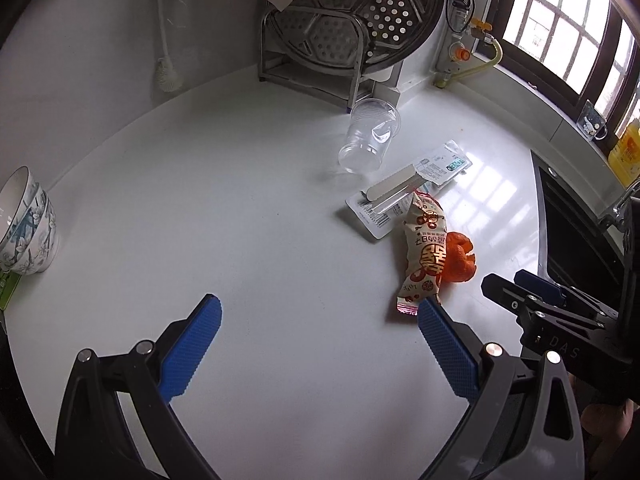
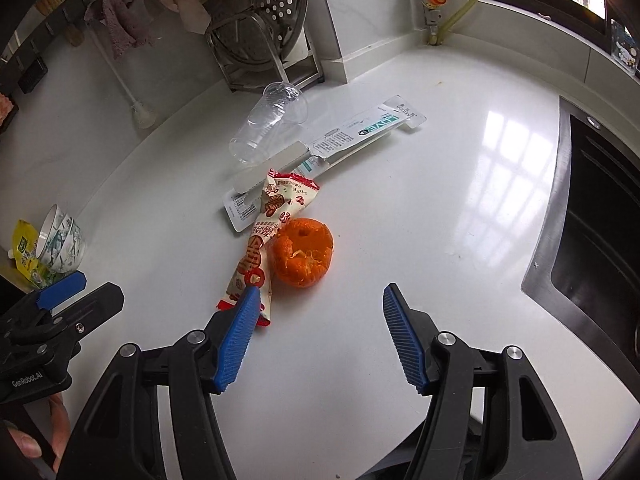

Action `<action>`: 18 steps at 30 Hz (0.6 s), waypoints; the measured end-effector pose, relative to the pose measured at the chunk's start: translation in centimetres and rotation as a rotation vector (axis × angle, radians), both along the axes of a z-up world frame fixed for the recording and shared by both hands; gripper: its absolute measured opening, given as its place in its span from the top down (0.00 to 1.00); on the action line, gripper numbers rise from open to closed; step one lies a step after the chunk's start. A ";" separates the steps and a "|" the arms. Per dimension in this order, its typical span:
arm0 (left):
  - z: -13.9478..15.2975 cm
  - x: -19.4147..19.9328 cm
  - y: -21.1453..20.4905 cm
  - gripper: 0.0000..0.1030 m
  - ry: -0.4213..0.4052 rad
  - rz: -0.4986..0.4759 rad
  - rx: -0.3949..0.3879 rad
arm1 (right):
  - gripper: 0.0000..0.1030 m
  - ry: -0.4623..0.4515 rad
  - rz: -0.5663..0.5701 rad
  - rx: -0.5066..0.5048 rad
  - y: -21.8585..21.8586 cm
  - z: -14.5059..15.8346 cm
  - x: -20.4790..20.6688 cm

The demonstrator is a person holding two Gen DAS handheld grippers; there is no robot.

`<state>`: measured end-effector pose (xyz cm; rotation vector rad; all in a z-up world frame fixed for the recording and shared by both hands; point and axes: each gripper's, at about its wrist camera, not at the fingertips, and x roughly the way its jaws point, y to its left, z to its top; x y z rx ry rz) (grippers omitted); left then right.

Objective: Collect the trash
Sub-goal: 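Move both grippers back toward the orange peel and snack wrapper, then grasp the orange peel with the right gripper while the left grasps the snack wrapper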

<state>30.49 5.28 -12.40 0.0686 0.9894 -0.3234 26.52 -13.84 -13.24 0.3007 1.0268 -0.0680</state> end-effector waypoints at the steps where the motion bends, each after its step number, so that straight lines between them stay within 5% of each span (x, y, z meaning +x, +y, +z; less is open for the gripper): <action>1: -0.2 0.2 -0.1 0.06 0.000 0.000 0.014 | 0.41 0.002 -0.001 0.000 0.0 -0.2 0.4; 15: -2.5 1.7 -0.5 0.06 0.023 -0.018 0.040 | 0.41 0.018 0.020 -0.029 0.7 -2.5 3.0; 18: -2.6 1.7 -0.7 0.06 0.021 -0.023 0.040 | 0.51 0.007 0.034 -0.021 0.9 -2.5 2.9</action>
